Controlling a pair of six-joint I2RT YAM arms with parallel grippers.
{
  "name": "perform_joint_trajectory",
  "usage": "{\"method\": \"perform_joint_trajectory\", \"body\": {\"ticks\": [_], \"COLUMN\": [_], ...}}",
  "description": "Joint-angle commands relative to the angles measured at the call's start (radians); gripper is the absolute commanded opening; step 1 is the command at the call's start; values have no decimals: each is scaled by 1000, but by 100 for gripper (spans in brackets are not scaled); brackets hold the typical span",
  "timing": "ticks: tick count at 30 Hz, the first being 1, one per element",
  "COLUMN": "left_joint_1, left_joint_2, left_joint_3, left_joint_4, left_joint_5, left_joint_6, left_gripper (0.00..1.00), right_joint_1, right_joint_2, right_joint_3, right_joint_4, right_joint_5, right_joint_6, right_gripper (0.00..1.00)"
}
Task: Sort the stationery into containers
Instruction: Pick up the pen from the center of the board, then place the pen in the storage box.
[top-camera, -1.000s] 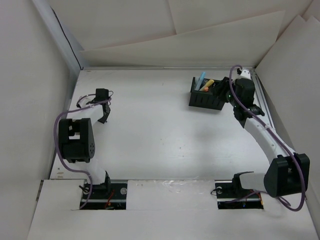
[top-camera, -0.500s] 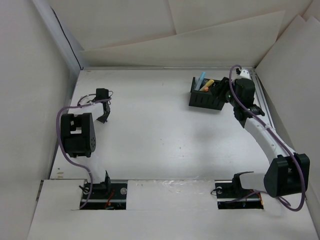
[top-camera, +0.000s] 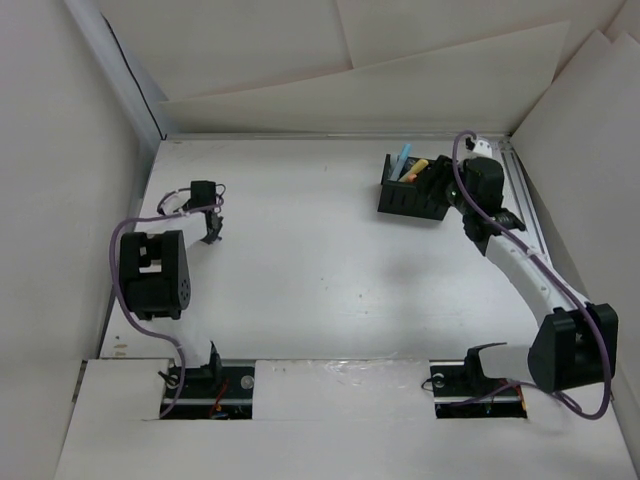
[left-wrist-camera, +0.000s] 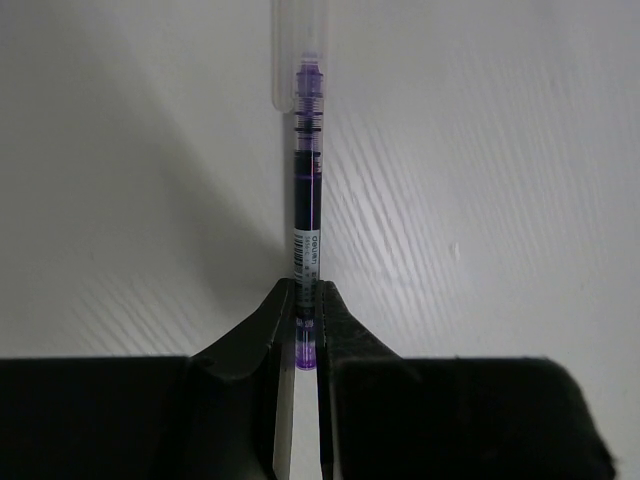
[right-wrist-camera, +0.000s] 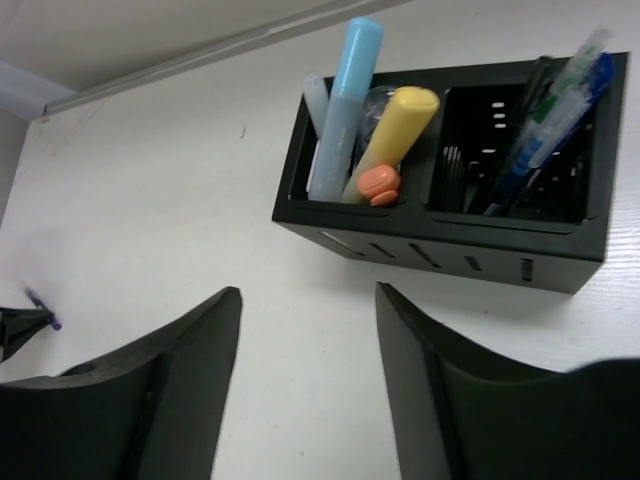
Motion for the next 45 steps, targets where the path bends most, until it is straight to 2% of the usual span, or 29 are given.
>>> {"method": "perform_joint_trajectory", "body": {"ticks": [1, 6, 11, 14, 18, 24, 25, 29, 34, 36, 38, 39, 42, 45], "left_joint_1": [-90, -285, -537, -640, -713, -727, -727, -727, -727, -727, -727, -727, -727, -727], "left_joint_2": [-93, -236, -284, -307, -350, -426, -427, -436, -414, -405, -396, -396, -396, -385], "left_joint_3": [-73, -164, -202, -222, -271, -349, -350, -359, -368, -368, -368, -368, -368, -368], "left_joint_4": [8, 183, 274, 328, 429, 598, 598, 636, 673, 682, 691, 691, 713, 713], "left_joint_5": [51, 53, 42, 48, 119, 254, 263, 310, 367, 376, 402, 403, 424, 445], "left_joint_6": [42, 109, 198, 264, 342, 404, 415, 433, 444, 444, 444, 453, 462, 462], "left_gripper": [0, 0, 0, 0, 0, 0, 0, 0, 0, 0, 0, 0, 0, 0], "right_joint_1": [45, 149, 221, 246, 269, 316, 316, 347, 365, 365, 365, 365, 365, 356], "right_joint_2": [3, 26, 141, 210, 294, 368, 385, 422, 465, 476, 485, 494, 515, 516], "right_joint_3": [32, 69, 135, 159, 197, 233, 246, 270, 299, 299, 299, 299, 308, 308], "right_joint_4": [25, 36, 36, 36, 36, 36, 36, 36, 36, 45, 59, 68, 68, 97], "right_joint_5": [-22, -88, -156, -191, -246, -279, -288, -309, -340, -361, -383, -383, -398, -429], "right_joint_6": [-9, -41, -70, -70, -70, -70, -70, -70, -70, -70, -61, -61, -52, -32], "right_gripper": [64, 76, 89, 93, 96, 98, 94, 91, 83, 74, 71, 65, 57, 39]}}
